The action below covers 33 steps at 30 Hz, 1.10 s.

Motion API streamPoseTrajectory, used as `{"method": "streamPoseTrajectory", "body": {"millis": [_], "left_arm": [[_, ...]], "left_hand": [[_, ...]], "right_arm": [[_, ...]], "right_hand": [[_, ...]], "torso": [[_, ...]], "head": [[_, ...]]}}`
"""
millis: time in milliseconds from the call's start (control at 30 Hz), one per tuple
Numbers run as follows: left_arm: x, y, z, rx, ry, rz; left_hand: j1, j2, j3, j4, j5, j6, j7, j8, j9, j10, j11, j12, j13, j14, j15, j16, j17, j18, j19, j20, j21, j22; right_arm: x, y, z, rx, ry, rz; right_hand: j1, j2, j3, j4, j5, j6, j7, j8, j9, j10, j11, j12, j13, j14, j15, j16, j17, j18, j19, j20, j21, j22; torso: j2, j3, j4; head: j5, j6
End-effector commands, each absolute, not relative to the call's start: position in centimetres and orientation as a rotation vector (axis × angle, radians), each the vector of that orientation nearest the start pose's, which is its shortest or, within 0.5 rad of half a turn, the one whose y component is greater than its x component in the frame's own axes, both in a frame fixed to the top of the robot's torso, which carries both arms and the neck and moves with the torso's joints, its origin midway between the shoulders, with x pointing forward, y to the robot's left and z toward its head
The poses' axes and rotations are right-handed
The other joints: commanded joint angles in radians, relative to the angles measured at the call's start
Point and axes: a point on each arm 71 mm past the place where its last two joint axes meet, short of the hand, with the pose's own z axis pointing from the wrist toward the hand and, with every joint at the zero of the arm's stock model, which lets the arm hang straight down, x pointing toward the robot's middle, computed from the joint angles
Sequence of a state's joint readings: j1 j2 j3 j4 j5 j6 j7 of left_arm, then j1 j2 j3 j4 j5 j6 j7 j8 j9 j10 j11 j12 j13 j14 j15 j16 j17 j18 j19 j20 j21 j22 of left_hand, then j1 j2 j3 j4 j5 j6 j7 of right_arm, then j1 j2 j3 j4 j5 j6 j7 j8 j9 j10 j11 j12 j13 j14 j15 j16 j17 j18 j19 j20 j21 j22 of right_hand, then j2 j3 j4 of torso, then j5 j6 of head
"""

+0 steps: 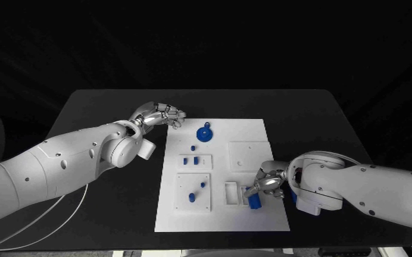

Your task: Assemble the parts on the task board

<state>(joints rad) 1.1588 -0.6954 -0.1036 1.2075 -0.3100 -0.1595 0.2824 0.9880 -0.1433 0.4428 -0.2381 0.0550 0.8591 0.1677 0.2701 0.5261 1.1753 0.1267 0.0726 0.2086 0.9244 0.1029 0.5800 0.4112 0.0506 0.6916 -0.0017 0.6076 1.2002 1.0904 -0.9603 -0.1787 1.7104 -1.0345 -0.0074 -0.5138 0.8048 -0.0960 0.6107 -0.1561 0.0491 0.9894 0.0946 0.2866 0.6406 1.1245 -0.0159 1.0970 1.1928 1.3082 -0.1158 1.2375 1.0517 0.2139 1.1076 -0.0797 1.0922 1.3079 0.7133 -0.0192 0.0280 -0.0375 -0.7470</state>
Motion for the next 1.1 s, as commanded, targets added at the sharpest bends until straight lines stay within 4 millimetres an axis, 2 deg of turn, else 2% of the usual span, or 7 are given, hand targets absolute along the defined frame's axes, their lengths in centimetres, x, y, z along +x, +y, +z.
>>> {"method": "streamPoseTrajectory", "body": {"millis": [33, 367, 633, 800, 1100], "left_arm": [[52.0, 21.5, -24.4, -0.86, 1.719, -1.339], [52.1, 21.5, -24.5, -0.862, 1.718, -1.336], [52.1, 21.6, -24.5, -0.862, 1.718, -1.335], [52.1, 21.5, -24.5, -0.862, 1.72, -1.336], [52.1, 21.5, -24.5, -0.862, 1.723, -1.337]], "left_hand": [[0.002, 0.013, -0.002, -0.003, -0.002, -0.005, 0.001, 0.003, -0.001, -0.006, 0.0, -0.002, -0.002, -0.004, 0.001, -0.004, 0.002, 0.017, -0.003, 0.006, -0.004, 0.002], [0.0, 0.015, -0.004, -0.002, -0.002, -0.004, 0.001, 0.004, -0.001, -0.006, 0.0, -0.002, -0.002, -0.003, 0.001, -0.005, 0.003, 0.017, -0.003, 0.006, -0.005, 0.002], [-0.001, 0.016, -0.005, -0.002, -0.002, -0.004, 0.001, 0.004, -0.001, -0.006, 0.0, -0.002, -0.002, -0.003, 0.001, -0.006, 0.004, 0.017, -0.003, 0.006, -0.005, 0.002], [-0.001, 0.016, -0.005, -0.002, -0.002, -0.004, 0.001, 0.004, -0.001, -0.006, 0.0, -0.002, -0.002, -0.003, 0.001, -0.006, 0.005, 0.017, -0.003, 0.007, -0.005, 0.003], [-0.002, 0.016, -0.006, -0.002, -0.002, -0.004, 0.001, 0.004, -0.002, -0.006, 0.0, -0.002, -0.002, -0.003, 0.002, -0.007, 0.006, 0.016, -0.002, 0.007, -0.006, 0.003]], "right_arm": [[37.9, -23.2, -30.7, 0.278, 2.505, 0.382], [37.7, -23.2, -30.3, 0.378, 2.51, 0.431], [38.3, -23.1, -29.1, 0.509, 2.486, 0.492], [38.8, -22.3, -28.2, 0.577, 2.484, 0.543], [39.1, -20.1, -28.1, 0.529, 2.498, 0.573]], "right_hand": [[0.034, 0.026, 0.053, -0.033, 0.0, 0.013, 0.0, 0.004, -0.043, 0.01, -0.001, 0.0, 0.0, 0.002, -0.008, -0.007, 0.001, 0.048, 0.003, 0.007, 0.008, 0.02], [0.017, 0.023, 0.066, -0.027, 0.0, 0.021, -0.002, 0.005, -0.043, 0.017, -0.003, -0.002, 0.001, 0.003, -0.009, -0.007, 0.001, 0.048, 0.005, 0.01, 0.012, 0.02], [0.011, 0.023, 0.068, -0.027, 0.0, 0.026, -0.003, 0.006, -0.043, 0.022, -0.004, 0.0, 0.004, 0.004, -0.011, -0.007, 0.001, 0.048, 0.006, 0.011, 0.013, 0.02], [0.003, 0.021, 0.066, -0.027, 0.0, 0.03, -0.005, 0.007, -0.042, 0.031, -0.005, 0.007, 0.009, 0.004, -0.012, -0.007, 0.001, 0.048, 0.007, 0.011, 0.015, 0.019], [-0.008, 0.019, 0.062, -0.026, 0.0, 0.031, -0.005, 0.006, -0.042, 0.033, -0.006, 0.005, 0.01, 0.004, -0.013, -0.008, 0.001, 0.048, 0.007, 0.011, 0.016, 0.019]], "torso": [[0.0, -0.0002, -0.0003], [0.0, -0.0004, 0.0003], [0.0, -0.0006, 0.0004], [0.0, -0.0007, 0.0006], [0.0, -0.0008, 0.0011]], "head": [[0.0, 0.001], [0.002, 0.005], [0.003, 0.006], [0.005, 0.006], [0.009, 0.004]]}}
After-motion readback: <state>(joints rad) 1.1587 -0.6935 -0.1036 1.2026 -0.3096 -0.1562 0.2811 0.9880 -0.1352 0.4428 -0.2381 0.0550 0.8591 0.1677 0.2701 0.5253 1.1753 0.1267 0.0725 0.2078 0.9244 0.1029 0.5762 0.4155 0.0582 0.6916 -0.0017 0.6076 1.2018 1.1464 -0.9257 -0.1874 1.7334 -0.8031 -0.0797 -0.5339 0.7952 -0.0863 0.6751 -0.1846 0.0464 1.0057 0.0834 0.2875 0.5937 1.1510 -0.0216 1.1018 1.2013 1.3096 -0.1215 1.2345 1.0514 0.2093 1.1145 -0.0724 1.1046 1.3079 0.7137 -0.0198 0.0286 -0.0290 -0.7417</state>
